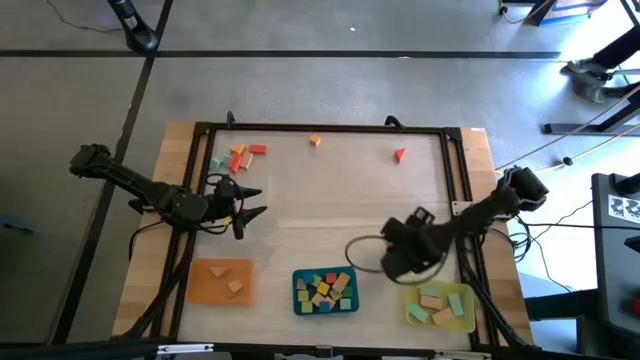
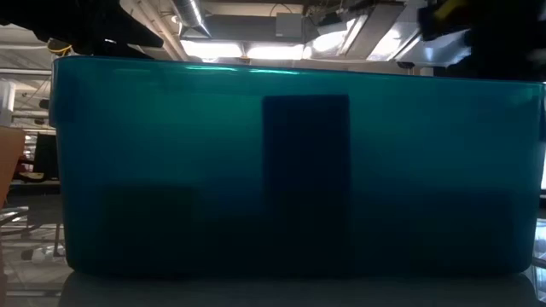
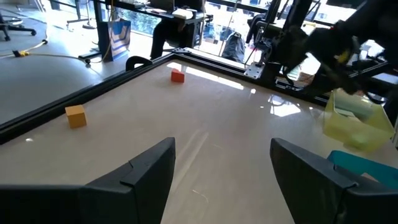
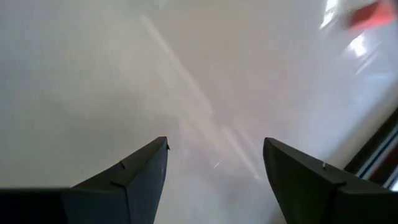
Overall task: Sort blocks by size
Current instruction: Put the orange triangular block into the orange bin
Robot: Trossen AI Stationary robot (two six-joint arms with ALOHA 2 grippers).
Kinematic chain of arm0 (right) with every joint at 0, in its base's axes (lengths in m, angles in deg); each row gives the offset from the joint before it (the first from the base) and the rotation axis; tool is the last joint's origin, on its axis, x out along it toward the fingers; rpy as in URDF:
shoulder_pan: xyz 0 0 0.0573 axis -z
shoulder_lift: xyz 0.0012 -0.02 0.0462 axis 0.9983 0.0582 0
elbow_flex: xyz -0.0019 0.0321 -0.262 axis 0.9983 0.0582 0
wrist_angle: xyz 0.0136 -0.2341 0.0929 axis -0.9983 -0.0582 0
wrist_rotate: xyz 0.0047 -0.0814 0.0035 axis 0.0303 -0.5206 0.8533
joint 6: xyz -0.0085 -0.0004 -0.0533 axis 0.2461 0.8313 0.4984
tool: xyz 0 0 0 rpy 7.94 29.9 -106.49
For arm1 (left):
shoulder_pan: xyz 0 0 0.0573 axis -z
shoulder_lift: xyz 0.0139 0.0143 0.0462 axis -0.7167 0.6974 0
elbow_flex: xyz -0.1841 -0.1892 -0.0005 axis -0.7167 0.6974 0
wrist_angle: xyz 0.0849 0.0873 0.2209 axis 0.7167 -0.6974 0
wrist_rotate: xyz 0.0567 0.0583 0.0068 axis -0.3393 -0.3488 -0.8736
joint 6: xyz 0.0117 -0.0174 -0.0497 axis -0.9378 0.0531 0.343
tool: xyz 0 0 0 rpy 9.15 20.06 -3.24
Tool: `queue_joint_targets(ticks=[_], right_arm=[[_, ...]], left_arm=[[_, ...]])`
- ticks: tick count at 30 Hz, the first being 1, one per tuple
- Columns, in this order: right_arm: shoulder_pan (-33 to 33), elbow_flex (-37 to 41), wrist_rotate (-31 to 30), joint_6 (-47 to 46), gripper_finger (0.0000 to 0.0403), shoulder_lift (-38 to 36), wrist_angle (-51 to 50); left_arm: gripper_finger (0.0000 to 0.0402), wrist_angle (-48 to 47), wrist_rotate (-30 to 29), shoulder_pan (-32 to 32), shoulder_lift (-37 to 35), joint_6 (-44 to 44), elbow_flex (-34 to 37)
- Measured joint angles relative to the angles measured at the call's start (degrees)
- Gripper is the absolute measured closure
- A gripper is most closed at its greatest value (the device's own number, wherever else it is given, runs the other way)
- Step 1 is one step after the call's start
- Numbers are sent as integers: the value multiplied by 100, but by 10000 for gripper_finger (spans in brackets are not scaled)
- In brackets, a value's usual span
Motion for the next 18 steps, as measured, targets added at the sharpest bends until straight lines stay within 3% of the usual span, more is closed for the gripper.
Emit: queue_joint_targets(ticks=[5,12,18], right_arm=[[754,0,-579,806,141,0,47],[1998,327,-667,2266,141,-4,1035],[3165,1013,-689,2800,141,-4,2066]], left_arm=[[151,0,0,0,0,-22,0],[151,42,-2,-175,0,99,0],[151,42,0,-236,0,114,0]])
